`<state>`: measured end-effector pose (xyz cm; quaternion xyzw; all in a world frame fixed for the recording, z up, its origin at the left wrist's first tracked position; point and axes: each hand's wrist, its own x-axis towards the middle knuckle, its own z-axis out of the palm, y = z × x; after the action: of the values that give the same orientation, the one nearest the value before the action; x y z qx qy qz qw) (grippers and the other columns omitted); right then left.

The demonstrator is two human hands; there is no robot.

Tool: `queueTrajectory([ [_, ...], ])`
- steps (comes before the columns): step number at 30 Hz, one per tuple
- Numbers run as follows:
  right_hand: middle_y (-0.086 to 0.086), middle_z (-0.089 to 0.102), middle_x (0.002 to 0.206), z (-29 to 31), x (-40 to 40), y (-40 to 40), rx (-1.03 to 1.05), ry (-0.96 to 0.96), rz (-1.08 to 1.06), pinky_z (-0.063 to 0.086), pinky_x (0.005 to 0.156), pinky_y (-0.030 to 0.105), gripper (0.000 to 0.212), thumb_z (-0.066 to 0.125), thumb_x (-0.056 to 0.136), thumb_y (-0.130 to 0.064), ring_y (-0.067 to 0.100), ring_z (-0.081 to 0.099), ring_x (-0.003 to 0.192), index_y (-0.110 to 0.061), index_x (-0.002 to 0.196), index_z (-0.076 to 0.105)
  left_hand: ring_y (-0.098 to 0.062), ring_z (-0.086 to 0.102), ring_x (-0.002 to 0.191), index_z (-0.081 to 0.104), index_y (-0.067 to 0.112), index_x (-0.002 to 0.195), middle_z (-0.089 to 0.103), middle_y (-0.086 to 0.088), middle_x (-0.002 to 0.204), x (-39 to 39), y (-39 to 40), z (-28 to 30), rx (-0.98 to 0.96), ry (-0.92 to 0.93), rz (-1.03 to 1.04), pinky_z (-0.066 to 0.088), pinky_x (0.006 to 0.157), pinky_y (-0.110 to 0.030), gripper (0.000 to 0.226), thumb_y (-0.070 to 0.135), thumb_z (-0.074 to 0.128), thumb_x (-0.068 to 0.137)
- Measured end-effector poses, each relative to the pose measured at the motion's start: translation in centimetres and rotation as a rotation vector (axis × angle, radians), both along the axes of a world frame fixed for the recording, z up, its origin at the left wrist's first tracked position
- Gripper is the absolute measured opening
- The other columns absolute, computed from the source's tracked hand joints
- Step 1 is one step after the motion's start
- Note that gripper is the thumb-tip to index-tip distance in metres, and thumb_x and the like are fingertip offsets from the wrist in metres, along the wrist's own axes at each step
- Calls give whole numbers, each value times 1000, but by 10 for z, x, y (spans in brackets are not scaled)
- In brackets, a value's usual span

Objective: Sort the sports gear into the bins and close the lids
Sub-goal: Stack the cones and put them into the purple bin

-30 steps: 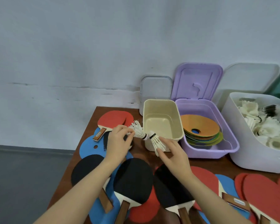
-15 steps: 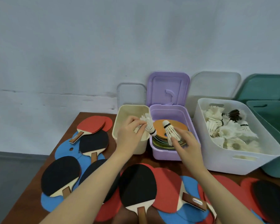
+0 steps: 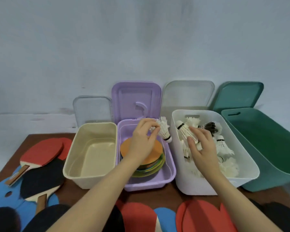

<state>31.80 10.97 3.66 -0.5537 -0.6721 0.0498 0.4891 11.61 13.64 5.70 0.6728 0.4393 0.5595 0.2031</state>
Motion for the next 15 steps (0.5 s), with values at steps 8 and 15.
queueTrajectory([
  [8, -7, 55, 106, 8, 67, 8, -138, 131, -162, 44, 92, 39, 35, 67, 84, -22, 11, 50, 99, -14, 115, 53, -13, 46, 117, 58, 4, 91, 52, -10, 122, 72, 18, -2, -140, 115, -197, 30, 87, -2, 4, 3, 54, 90],
  [15, -7, 57, 103, 14, 129, 4, -108, 6, -42, 44, 89, 44, 37, 63, 83, -38, 7, 51, 94, -16, 113, 60, -3, 44, 121, 45, 28, 82, 51, 11, 118, 124, -9, -5, -287, 128, -189, 37, 96, -25, 18, 15, 49, 94],
])
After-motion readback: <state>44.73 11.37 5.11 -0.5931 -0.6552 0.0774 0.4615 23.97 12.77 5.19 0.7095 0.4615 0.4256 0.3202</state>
